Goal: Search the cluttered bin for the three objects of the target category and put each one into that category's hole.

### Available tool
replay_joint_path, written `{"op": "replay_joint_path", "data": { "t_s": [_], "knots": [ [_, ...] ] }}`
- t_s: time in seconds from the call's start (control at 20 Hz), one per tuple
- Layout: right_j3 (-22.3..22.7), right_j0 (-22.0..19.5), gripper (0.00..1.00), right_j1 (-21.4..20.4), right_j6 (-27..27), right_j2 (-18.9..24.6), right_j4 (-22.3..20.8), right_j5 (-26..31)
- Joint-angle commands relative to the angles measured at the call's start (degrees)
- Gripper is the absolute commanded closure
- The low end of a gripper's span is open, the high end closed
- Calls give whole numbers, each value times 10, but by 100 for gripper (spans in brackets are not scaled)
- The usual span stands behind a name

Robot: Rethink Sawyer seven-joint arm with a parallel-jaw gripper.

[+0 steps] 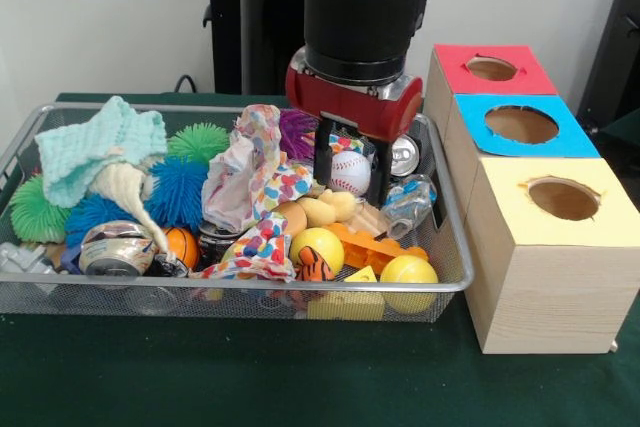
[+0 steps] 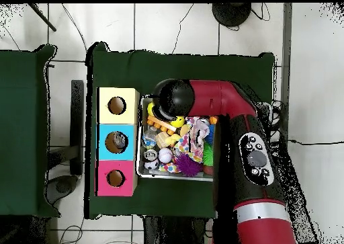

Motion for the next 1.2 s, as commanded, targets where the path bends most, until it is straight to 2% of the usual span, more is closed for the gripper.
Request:
{"op": "replay_joint_path", "data": {
  "t_s": [0.05, 0.55, 1.2],
  "knots": [
    [25, -22, 0, 38, -156, 49, -43, 26],
    [21, -12, 0, 54, -136, 45, -52, 3],
    [62, 11, 0, 52, -84, 30, -49, -26]
  ]
}}
